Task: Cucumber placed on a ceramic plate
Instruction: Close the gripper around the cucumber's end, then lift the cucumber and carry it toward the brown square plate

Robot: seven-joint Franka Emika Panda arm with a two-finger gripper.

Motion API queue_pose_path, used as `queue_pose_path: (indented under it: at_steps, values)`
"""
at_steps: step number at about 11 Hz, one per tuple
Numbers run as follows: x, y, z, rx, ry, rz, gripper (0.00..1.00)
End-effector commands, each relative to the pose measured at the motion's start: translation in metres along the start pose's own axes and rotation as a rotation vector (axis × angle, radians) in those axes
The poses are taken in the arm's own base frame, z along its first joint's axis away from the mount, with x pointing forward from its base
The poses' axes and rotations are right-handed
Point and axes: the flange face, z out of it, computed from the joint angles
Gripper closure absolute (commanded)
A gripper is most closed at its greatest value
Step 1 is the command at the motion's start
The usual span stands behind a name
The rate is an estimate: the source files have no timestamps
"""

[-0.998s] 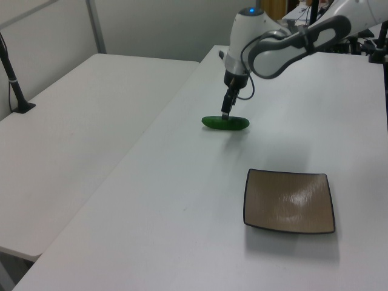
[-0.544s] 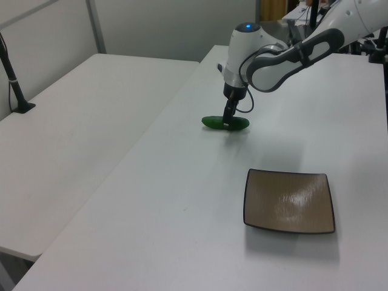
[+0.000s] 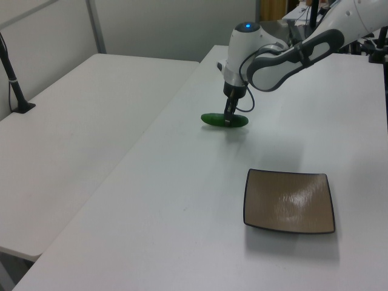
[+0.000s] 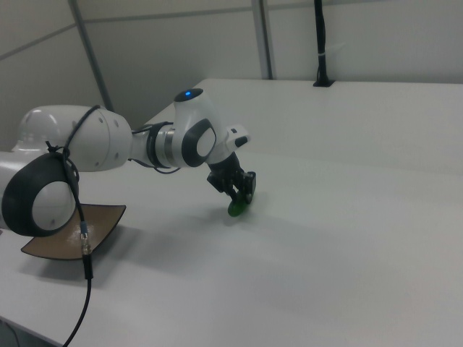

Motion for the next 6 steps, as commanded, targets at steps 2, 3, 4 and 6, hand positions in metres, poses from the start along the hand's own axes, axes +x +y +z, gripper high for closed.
queue_pose_path:
  at_steps: [2, 3, 4, 6]
  values:
    - [-0.015, 0.008, -0.128, -0.007, -0.046, 0.003, 0.90]
    - [-0.023, 0.003, -0.160, 0.003, -0.067, 0.003, 0.90]
    - [-0.035, 0.000, -0.189, 0.023, -0.081, 0.009, 0.89]
    - [-0.072, -0.008, -0.235, 0.069, -0.127, -0.044, 0.87]
